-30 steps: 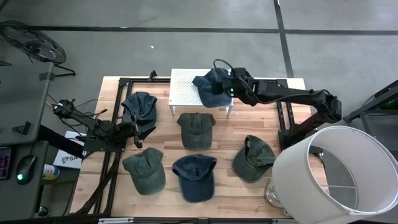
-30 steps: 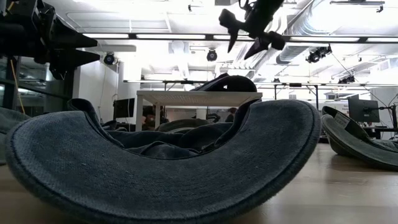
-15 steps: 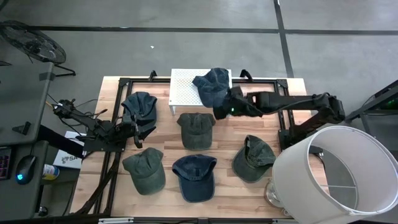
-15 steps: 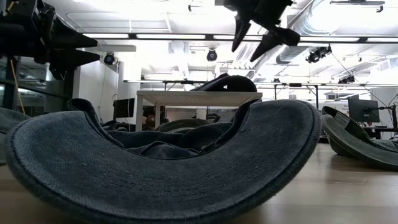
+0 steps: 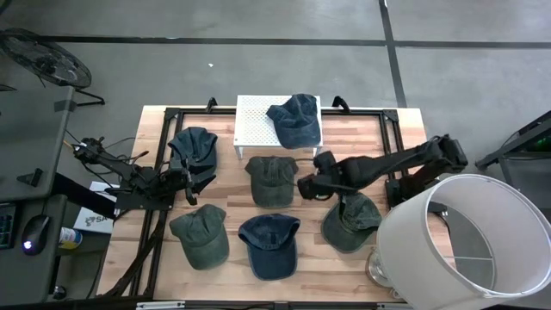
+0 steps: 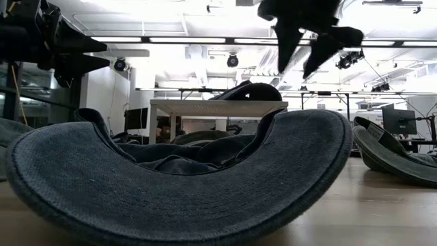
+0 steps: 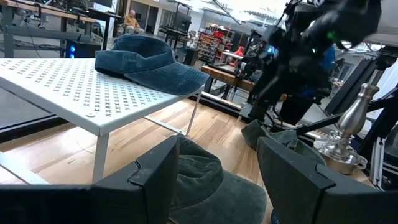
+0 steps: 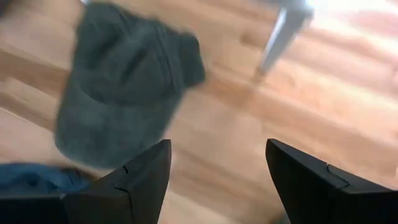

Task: Pick & Place hat
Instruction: Put the bottom right gray cap on the shelf

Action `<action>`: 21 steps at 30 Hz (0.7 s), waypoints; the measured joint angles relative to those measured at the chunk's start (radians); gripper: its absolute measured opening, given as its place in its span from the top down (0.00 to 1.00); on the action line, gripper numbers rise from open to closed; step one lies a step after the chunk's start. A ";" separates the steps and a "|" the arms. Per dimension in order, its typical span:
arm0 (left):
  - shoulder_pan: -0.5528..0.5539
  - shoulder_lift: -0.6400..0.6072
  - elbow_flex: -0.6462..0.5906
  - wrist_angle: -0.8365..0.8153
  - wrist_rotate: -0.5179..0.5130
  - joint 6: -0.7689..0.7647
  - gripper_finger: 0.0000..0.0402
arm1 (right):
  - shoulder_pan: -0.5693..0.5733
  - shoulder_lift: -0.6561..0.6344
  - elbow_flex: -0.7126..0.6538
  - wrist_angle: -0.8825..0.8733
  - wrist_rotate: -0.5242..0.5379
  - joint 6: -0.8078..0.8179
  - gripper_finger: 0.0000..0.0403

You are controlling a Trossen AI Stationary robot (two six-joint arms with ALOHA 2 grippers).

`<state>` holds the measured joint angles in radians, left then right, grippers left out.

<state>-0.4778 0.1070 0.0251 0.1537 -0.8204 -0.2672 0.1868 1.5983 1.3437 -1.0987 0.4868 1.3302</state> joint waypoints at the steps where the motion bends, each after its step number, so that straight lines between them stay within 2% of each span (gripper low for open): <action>1: 0.000 0.000 0.000 0.000 0.000 0.000 0.47 | 0.009 0.010 0.000 -0.011 -0.011 0.025 0.37; 15: 0.000 0.000 0.000 0.000 0.000 0.000 0.47 | 0.016 0.139 0.000 -0.275 -0.215 0.358 0.37; 21: 0.000 0.000 0.000 0.000 0.000 0.000 0.47 | -0.002 0.186 0.000 -0.334 -0.326 0.461 0.37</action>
<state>-0.4778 0.1070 0.0253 0.1540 -0.8203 -0.2672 0.1853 1.7848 1.3437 -1.4325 0.1604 1.7915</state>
